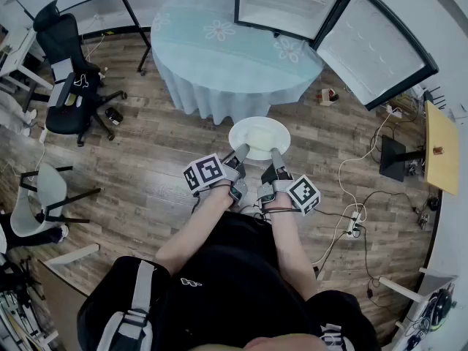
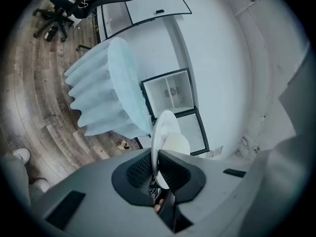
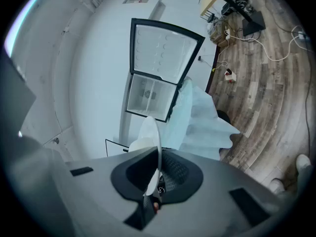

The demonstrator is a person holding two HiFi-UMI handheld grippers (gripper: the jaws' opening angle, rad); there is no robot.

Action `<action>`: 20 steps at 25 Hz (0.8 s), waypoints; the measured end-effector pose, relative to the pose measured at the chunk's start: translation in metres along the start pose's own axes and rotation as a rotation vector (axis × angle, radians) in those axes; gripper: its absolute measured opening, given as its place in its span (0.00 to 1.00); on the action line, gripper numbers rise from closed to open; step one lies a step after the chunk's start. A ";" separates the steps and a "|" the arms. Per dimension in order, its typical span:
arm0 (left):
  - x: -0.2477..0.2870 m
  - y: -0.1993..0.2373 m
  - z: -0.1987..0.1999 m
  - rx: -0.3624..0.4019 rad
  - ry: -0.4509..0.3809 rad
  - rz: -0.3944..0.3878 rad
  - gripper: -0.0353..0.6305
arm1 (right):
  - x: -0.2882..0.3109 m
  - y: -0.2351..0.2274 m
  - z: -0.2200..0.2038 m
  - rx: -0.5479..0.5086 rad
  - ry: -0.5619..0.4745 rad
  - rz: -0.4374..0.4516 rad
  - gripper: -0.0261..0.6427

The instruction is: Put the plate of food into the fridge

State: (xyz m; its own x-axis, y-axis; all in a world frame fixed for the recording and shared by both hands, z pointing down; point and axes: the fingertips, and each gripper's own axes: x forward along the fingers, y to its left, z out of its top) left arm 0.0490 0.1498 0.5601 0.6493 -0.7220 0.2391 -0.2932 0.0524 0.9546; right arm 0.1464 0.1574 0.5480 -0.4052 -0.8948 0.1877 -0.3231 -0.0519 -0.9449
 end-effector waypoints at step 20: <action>-0.014 0.012 0.018 0.011 0.033 -0.007 0.11 | 0.011 0.003 -0.025 0.043 -0.026 -0.023 0.07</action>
State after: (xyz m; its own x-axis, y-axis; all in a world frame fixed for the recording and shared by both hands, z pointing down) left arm 0.0241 0.1479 0.5649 0.6743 -0.6988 0.2388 -0.2963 0.0402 0.9543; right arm 0.1195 0.1588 0.5538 -0.3752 -0.9044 0.2032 -0.2953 -0.0912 -0.9511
